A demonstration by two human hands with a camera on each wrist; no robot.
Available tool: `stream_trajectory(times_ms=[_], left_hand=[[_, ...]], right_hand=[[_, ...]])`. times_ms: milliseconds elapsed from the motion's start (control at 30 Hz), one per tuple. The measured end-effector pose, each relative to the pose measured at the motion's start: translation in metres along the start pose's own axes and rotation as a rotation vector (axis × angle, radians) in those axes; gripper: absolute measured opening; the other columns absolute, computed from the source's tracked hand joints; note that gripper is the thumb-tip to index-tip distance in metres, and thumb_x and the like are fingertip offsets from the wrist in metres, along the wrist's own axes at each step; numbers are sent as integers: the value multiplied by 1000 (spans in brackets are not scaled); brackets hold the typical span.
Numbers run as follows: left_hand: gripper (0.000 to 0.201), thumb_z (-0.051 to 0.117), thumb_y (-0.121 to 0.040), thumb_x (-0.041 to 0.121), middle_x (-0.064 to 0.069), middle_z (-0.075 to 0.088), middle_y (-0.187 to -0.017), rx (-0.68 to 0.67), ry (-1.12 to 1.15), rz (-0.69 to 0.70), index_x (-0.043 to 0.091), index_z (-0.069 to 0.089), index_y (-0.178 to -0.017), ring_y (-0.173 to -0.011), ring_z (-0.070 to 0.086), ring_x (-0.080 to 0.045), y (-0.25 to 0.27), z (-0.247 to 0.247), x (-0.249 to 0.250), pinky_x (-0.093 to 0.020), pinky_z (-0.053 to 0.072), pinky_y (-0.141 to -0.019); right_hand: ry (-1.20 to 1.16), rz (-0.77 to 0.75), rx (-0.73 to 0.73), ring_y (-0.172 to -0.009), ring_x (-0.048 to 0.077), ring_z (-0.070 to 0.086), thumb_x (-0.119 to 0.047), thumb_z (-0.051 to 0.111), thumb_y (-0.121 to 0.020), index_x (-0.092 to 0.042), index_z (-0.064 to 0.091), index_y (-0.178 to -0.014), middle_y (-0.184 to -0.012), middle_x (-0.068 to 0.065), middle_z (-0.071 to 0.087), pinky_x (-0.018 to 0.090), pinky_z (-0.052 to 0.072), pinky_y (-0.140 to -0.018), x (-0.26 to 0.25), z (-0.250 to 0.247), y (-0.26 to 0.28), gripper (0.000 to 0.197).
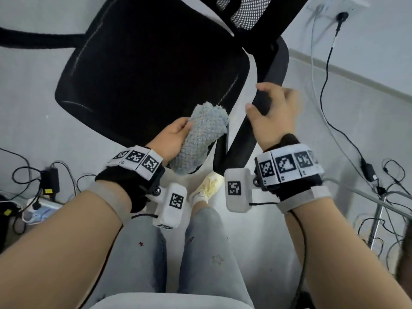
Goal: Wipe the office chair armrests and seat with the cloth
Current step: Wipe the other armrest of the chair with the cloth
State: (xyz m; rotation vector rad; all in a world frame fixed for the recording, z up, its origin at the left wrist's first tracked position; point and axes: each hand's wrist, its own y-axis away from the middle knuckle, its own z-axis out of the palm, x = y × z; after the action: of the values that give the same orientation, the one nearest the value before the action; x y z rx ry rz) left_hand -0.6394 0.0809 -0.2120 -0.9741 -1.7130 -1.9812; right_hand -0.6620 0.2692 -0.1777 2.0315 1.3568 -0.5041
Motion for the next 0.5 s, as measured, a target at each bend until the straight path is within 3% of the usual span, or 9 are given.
stream_trajectory(times_ms=[100,167,233,300,400,500], left_hand=[[31,43,-94,35,-2,61,-109,14,92,-35,22,45,-121,-99,61,-17,10,-28,12,-36,51,-89],[27,47,-92,32,0,59,-98,10,125,-40,21,41,-117,-85,60,-14,18,-54,19,-32,52,-79],[22,48,-92,29,2,53,-87,-27,38,-30,20,40,-109,-74,54,-10,28,-86,25,-26,48,-68],[11,49,-91,29,1,52,-82,-79,-56,-42,22,46,-99,-69,51,-10,37,-123,30,-24,44,-63],[7,49,-91,23,3,55,-81,-130,-71,-60,22,52,-85,-71,52,-9,51,-176,42,-22,43,-65],[17,44,-93,19,-1,59,-90,-177,-82,-103,12,59,-97,-81,56,-11,63,-213,57,-23,45,-75]], right_hand=[[-183,-155,-135,-118,18,39,-48,56,-77,-20,51,-126,-123,9,44,18,31,-99,-42,30,31,56],[-243,-241,-254,-127,17,35,-60,57,-67,-29,40,-132,-135,7,39,32,31,-109,-67,54,45,74],[-239,-289,-357,-133,15,28,-60,67,-54,-44,29,-131,-142,-3,31,40,27,-112,-95,72,52,87],[-319,-291,-477,-131,14,35,-51,78,-45,-48,27,-128,-136,-10,36,43,34,-110,-120,89,56,97],[-479,-261,-680,-125,22,46,-44,88,-35,-35,27,-132,-128,0,45,42,42,-104,-159,118,62,115],[-308,-201,-608,-109,12,50,-29,91,-42,-17,38,-131,-111,-11,49,31,44,-97,-197,138,70,105]])
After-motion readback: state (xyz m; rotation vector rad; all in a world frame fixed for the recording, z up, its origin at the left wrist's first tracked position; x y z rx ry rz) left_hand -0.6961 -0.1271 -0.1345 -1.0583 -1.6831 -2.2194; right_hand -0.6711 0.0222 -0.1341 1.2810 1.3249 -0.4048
